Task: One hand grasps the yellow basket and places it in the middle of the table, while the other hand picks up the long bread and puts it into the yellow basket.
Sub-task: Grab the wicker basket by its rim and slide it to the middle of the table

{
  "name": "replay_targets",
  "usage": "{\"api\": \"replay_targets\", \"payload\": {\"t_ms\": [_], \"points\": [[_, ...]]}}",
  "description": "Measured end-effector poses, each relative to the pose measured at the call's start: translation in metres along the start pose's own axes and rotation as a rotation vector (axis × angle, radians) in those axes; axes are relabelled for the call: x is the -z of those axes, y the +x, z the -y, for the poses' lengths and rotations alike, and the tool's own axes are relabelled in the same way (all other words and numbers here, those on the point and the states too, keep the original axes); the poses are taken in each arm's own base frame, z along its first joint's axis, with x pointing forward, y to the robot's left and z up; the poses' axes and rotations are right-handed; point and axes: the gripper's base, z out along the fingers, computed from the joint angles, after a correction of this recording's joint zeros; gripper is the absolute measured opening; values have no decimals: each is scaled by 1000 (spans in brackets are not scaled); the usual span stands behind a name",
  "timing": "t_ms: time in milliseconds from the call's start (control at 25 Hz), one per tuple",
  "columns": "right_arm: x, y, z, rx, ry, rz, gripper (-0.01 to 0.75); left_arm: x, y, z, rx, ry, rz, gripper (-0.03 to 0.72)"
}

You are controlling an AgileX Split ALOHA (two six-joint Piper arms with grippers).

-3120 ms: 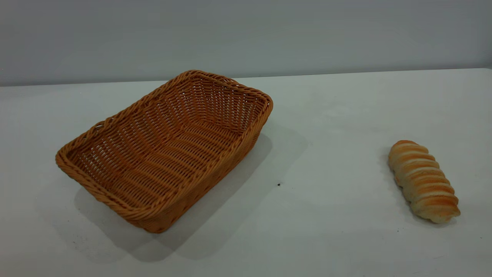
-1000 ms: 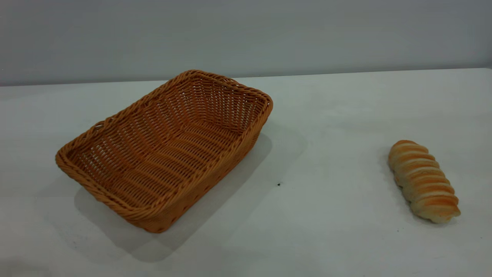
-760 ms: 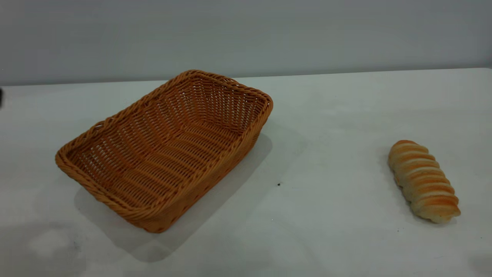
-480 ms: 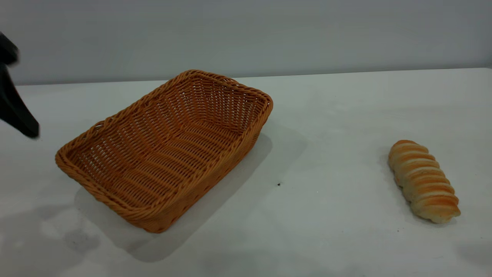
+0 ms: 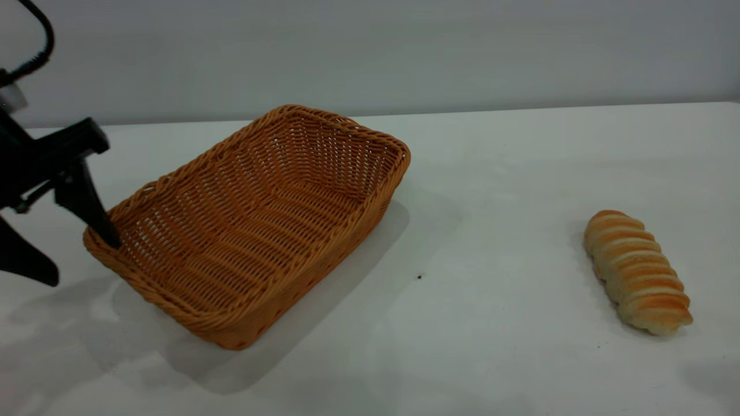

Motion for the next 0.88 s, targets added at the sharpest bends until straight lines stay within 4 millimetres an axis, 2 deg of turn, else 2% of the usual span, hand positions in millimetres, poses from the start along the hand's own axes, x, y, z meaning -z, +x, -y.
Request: {"api": "replay_targets", "payload": {"t_ms": [200,640,800,880], "points": [[0,-1,0,-1,-4,14,384,-10,-12,6,16,4,-13,594],[0,-4,-1,0,-9,45,384,-34,-24,11,31,8,-59,594],[0,-4,-1,1,-10,49,384,-47,-23,20,-11,10,-79,557],[0,-5,-1,1,-9,50,384,-52,-22,24,-25,8,-86,504]]}}
